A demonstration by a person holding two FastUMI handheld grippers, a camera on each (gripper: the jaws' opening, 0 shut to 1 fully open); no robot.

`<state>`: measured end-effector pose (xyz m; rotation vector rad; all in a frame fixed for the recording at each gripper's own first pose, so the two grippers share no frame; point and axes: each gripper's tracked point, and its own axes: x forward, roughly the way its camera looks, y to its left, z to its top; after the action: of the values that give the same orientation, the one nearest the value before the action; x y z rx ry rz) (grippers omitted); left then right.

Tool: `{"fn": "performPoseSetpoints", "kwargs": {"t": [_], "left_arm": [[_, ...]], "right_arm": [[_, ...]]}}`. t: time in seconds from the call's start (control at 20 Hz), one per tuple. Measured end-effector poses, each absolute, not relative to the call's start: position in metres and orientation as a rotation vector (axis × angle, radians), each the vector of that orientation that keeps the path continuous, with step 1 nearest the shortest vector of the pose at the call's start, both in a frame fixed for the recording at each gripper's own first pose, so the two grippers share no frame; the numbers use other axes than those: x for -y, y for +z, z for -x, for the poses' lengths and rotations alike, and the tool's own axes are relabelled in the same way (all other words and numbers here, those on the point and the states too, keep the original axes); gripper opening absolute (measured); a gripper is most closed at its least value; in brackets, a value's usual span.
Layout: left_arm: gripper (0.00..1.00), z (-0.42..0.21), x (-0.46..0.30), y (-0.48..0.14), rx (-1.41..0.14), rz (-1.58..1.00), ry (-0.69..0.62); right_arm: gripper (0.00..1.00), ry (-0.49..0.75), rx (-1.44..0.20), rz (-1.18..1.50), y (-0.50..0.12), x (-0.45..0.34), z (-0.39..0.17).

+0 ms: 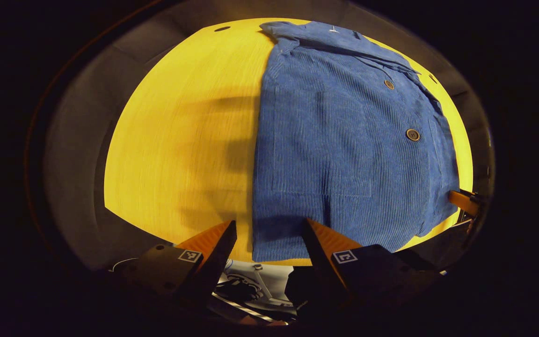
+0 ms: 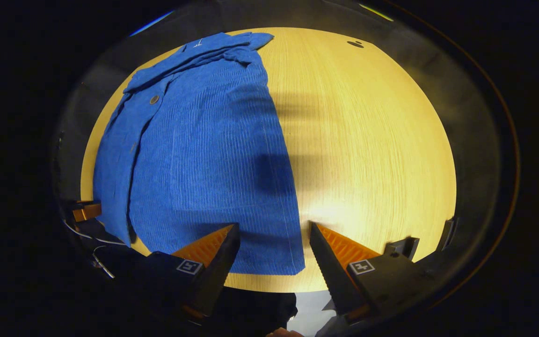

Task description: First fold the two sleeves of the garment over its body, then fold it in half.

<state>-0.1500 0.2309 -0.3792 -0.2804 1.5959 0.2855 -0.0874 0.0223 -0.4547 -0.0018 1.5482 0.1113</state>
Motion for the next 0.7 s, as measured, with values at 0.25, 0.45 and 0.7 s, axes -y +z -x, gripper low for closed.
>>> {"fn": "performPoseSetpoints", "kwargs": {"t": [0.25,0.45,0.7], "left_arm": [[0.75,0.148,-0.228,-0.379,-1.594,0.297,0.260],[0.77,0.144,-0.228,-0.381,-1.572,0.232,0.209],[0.64,0.143,-0.224,-0.378,-1.609,0.235,0.185]], "right_arm": [[0.97,0.092,-1.600,-0.003,-0.456,-0.024,0.089],[0.87,0.097,-1.614,-0.007,-0.456,-0.033,0.089],[0.12,0.138,-1.614,-0.034,-0.455,-0.056,0.090]]}}
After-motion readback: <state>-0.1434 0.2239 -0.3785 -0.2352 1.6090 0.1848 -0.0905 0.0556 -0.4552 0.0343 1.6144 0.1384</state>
